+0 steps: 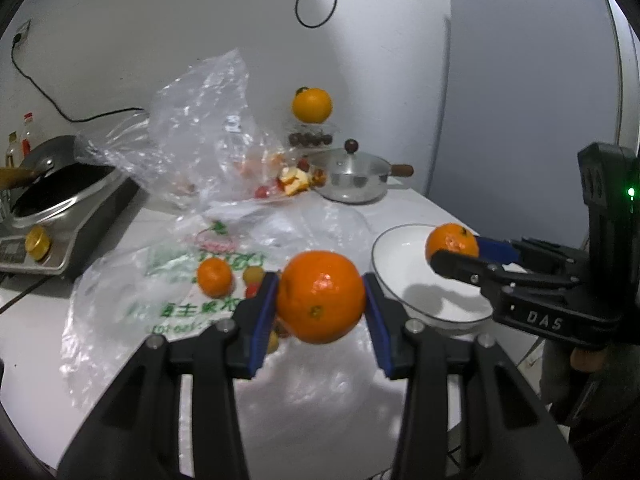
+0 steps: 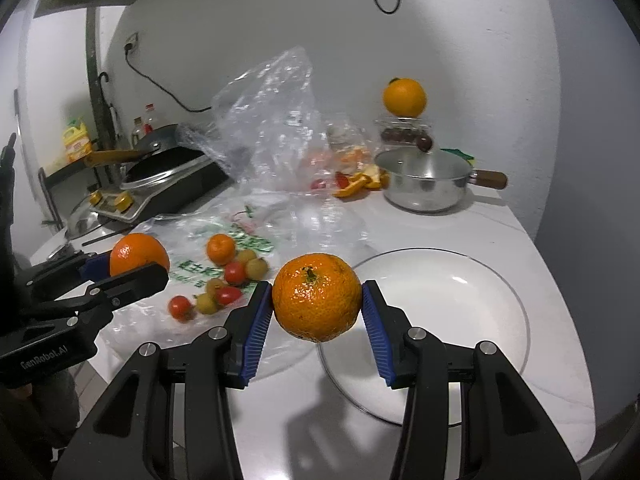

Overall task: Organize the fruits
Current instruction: 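Carry both held mandarins with both grippers over to the white plate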

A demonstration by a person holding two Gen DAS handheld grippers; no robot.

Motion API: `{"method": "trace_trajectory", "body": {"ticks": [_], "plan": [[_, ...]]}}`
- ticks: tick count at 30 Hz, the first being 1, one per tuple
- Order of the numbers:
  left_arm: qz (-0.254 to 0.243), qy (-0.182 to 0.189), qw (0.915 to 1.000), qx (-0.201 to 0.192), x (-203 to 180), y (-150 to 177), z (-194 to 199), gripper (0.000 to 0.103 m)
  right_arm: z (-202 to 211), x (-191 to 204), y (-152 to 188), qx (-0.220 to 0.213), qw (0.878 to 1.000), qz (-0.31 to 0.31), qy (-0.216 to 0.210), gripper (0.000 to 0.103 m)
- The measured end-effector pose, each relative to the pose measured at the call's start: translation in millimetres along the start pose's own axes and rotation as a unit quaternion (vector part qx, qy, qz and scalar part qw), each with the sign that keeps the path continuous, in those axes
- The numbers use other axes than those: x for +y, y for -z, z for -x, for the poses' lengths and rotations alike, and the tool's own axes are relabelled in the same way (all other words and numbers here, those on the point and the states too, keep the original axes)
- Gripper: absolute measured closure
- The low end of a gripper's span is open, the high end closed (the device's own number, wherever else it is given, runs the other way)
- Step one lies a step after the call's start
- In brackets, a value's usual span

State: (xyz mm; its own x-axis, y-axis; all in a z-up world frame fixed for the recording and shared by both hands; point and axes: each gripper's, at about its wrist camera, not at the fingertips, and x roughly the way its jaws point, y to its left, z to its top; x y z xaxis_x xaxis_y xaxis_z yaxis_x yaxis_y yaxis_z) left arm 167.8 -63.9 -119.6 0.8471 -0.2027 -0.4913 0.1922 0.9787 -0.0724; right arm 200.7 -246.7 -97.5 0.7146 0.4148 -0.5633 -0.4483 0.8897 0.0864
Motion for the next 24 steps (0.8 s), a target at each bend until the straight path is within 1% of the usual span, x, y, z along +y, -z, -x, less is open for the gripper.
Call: {"method": "trace_trajectory", "body": {"ticks": [4, 12, 24], "plan": [[-0.009, 0.004, 0.9999, 0.01, -12, -4, -14, 0.06, -3, -19, 1, -0.003, 1.0, -0.01, 0.006, 0.055], [-0.019, 0.012, 0.9995, 0.023, -33, -14, -38, 0.06, -13, -51, 3, 0.006, 0.999, -0.03, 0.015, 0.055], [-0.023, 0.021, 0.9984, 0.047, -55, -27, -74, 0.06, -29, -89, -4, 0.026, 0.999, -0.03, 0.016, 0.055]]}}
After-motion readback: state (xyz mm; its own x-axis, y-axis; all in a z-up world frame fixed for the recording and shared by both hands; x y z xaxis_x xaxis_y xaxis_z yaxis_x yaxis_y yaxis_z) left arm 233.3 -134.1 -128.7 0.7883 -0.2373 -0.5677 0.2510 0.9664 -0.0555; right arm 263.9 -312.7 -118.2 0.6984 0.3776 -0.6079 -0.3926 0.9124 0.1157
